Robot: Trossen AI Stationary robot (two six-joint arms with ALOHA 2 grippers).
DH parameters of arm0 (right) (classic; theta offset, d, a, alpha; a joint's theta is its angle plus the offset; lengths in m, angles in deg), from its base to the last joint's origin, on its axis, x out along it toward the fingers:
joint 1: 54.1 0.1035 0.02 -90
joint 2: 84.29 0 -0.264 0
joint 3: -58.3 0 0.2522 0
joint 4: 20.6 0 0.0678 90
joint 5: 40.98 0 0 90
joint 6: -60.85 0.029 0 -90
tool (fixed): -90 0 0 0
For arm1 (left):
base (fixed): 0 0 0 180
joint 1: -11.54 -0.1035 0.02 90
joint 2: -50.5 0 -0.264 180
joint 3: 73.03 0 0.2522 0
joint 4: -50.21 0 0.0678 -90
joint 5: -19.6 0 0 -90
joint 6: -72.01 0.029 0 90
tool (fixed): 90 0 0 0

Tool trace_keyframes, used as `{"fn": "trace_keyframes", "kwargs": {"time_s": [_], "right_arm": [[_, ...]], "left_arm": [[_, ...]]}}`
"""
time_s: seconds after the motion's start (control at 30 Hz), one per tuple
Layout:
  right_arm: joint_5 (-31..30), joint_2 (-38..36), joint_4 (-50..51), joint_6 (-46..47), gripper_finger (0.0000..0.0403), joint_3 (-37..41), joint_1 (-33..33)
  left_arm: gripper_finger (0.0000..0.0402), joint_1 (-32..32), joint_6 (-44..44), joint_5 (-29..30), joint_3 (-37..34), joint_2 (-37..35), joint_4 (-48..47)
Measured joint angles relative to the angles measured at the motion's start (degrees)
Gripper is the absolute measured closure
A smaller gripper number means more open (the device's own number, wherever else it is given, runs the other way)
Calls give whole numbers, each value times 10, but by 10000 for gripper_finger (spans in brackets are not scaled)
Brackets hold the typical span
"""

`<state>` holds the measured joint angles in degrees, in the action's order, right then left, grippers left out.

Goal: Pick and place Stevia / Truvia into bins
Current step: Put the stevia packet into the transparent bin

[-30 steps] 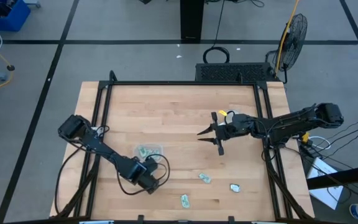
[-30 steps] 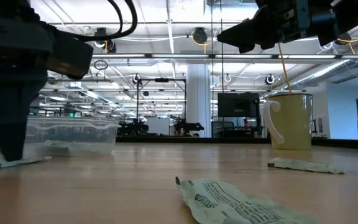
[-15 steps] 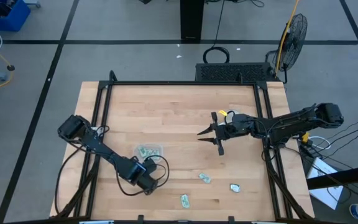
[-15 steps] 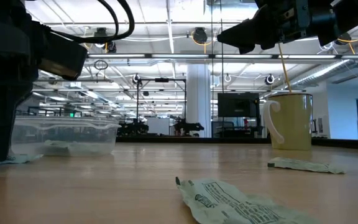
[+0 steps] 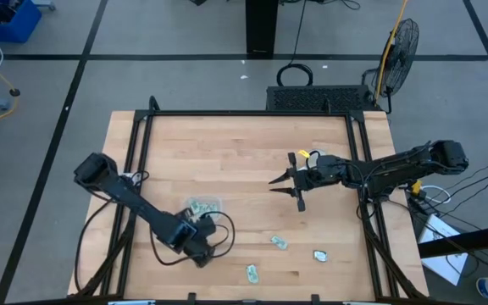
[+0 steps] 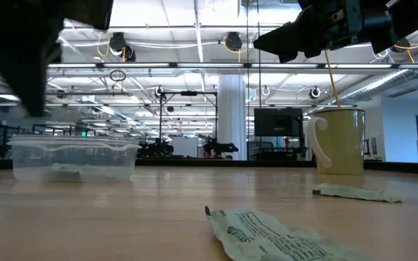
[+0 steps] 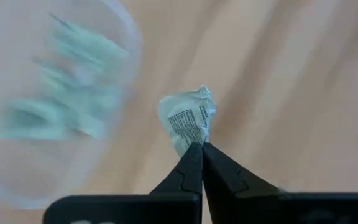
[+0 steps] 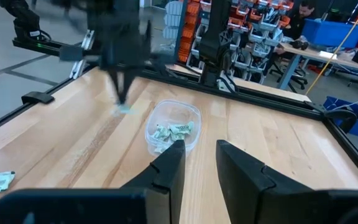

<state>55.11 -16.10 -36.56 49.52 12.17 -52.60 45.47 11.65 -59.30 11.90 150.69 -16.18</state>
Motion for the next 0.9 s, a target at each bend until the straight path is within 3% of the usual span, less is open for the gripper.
{"fn": "trace_keyframes", "kwargs": {"time_s": [0.17,0.3,0.67,0.9], "right_arm": [[0,0,0,0,316,0,0],[0,0,0,0,316,0,0],[0,0,26,1,316,0,0],[0,0,50,2,316,0,1]], "left_arm": [[377,-25,63,112,33,-17,-106],[370,-69,105,87,24,-17,-146],[367,-146,204,26,-17,-16,-103],[295,-151,220,20,-17,-16,-103]]}}
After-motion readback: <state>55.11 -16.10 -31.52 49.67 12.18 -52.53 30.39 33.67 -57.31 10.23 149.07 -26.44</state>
